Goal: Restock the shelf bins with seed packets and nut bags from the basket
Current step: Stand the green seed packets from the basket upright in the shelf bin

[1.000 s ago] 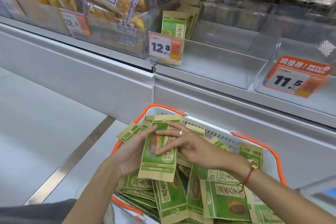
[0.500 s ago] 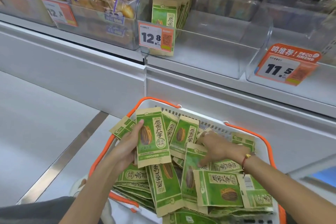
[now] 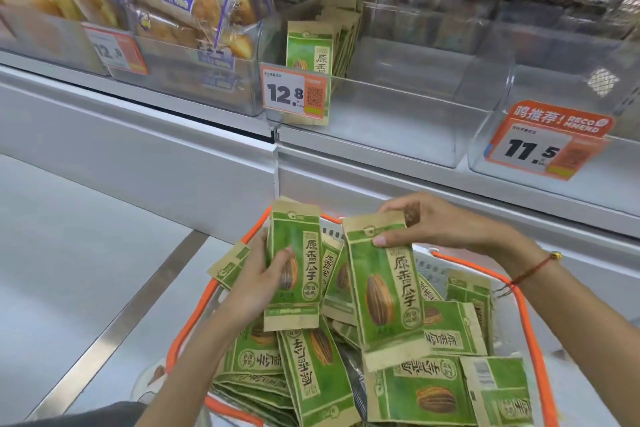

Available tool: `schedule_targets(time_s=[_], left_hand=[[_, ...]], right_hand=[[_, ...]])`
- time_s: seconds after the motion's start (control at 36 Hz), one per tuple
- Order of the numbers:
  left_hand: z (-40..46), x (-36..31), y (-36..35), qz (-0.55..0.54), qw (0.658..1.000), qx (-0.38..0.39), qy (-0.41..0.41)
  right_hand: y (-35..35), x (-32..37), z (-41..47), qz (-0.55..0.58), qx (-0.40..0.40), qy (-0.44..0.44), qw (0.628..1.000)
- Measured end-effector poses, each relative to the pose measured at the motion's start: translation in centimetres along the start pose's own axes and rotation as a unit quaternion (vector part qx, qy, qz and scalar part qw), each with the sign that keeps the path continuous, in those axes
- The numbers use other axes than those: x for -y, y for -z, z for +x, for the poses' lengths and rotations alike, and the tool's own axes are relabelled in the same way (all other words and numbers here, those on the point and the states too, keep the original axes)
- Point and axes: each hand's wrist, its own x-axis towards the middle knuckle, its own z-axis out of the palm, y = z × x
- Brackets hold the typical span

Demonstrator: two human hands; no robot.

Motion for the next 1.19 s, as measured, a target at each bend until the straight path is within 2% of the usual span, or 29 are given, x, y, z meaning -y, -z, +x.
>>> schedule_targets(time_s=[0.08, 0.22, 0.28, 0.39, 0.44, 0.53, 0.58, 0.64, 0.67, 0.72, 0.81, 0.86, 0.92, 0.94, 1.11, 1.19], left_hand=[[-0.1, -1.0, -0.4, 0.005, 0.999, 0.037, -0.003], [0.0, -2.4, -0.8, 0.003, 0.998, 0.058, 0.019], [0.7, -3.1, -0.8, -0.01, 0.998, 0.063, 0.017], [2.9, -4.8, -0.9, -0.042, 0.999, 0.026, -0.003], [2.8, -5.8, -0.9, -0.051, 0.998, 0.017, -0.045], [2.8, -8.1, -0.2, -0.11, 0.988, 0.004, -0.105], [3.5, -10.6, 0.5, -0.141, 0.979, -0.001, -0.15], [5.0, -13.4, 1.5, -0.137, 0.967, -0.009, -0.213], [5.8, -15.0, 2.0, -0.125, 0.961, -0.011, -0.247], [7.6, -17.9, 3.3, -0.088, 0.949, -0.004, -0.304], [10.1, -21.6, 5.2, -0.009, 0.936, 0.03, -0.351], [11.4, -23.3, 6.6, 0.049, 0.927, 0.046, -0.369], [12.1, -24.3, 7.9, 0.103, 0.921, 0.059, -0.372], [12.5, -24.6, 8.3, 0.124, 0.917, 0.059, -0.374], [13.3, -24.6, 8.9, 0.161, 0.891, 0.063, -0.419], [14.5, -23.9, 9.7, 0.242, 0.874, 0.04, -0.419]], right_hand=[[-0.8, 1.1, 0.7, 0.005, -0.049, 0.008, 0.999], [-3.9, 1.1, 2.7, 0.091, -0.206, 0.031, 0.974], [-4.5, 1.6, 3.3, 0.11, -0.238, 0.058, 0.963], [-4.3, 3.8, 4.3, 0.112, -0.269, 0.098, 0.952], [-3.9, 5.0, 4.8, 0.085, -0.298, 0.125, 0.943], [-2.6, 6.9, 5.6, -0.033, -0.374, 0.118, 0.919], [-1.4, 8.4, 6.0, -0.007, -0.342, 0.081, 0.936], [0.1, 10.1, 6.7, 0.103, -0.209, 0.081, 0.969], [1.0, 10.7, 7.1, 0.119, -0.154, 0.096, 0.976], [2.9, 12.1, 8.0, 0.074, -0.124, 0.148, 0.978], [5.3, 14.6, 9.0, -0.014, -0.181, 0.255, 0.95], [6.6, 15.4, 10.3, -0.112, -0.251, 0.316, 0.908], [7.7, 15.2, 11.8, -0.201, -0.301, 0.337, 0.869], [8.1, 15.0, 12.4, -0.221, -0.313, 0.333, 0.862], [7.5, 13.2, 13.9, -0.262, -0.371, 0.318, 0.832], [7.4, 12.3, 14.5, -0.263, -0.348, 0.285, 0.854]])
